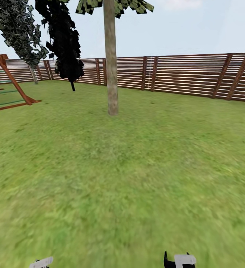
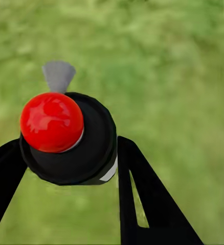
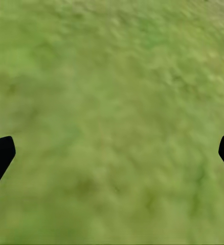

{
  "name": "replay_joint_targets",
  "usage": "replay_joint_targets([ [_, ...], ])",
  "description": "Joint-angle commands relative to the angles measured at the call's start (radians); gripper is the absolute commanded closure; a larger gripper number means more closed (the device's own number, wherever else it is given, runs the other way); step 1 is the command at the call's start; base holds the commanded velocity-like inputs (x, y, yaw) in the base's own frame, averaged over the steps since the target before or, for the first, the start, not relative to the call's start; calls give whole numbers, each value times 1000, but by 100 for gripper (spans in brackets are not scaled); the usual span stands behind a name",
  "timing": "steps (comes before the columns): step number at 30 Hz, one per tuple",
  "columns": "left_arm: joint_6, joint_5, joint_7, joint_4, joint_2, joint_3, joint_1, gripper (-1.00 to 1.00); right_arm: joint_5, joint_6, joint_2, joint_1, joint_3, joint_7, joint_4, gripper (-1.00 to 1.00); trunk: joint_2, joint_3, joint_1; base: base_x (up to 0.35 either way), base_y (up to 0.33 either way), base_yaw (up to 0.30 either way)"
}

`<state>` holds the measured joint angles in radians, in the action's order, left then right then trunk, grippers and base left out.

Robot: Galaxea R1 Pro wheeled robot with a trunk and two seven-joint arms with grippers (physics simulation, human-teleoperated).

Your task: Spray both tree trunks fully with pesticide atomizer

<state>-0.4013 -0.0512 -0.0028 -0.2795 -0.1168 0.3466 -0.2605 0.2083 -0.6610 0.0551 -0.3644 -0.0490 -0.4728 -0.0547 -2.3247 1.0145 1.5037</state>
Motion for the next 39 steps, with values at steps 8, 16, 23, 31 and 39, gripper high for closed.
replay_joint_targets([
  [8,-4,-4,0,1,1,5,0,100,6,1,0,-1,-5,-11,1,-100,0,1,0,339,0,0],
  [16,-4,-4,0,2,1,5,-1,100,6,1,0,-1,-4,-12,0,-100,0,1,0,339,0,0],
  [23,-4,-4,0,1,1,5,-1,100,6,1,0,-1,-4,-12,1,-100,0,1,0,339,0,0],
  [31,-4,-4,0,1,1,5,-1,100,6,1,0,-1,-4,-12,0,-100,0,1,0,339,0,0],
  [39,-4,-4,0,1,1,5,-1,100,6,1,0,-1,-5,-12,0,-100,0,1,0,339,0,0],
])
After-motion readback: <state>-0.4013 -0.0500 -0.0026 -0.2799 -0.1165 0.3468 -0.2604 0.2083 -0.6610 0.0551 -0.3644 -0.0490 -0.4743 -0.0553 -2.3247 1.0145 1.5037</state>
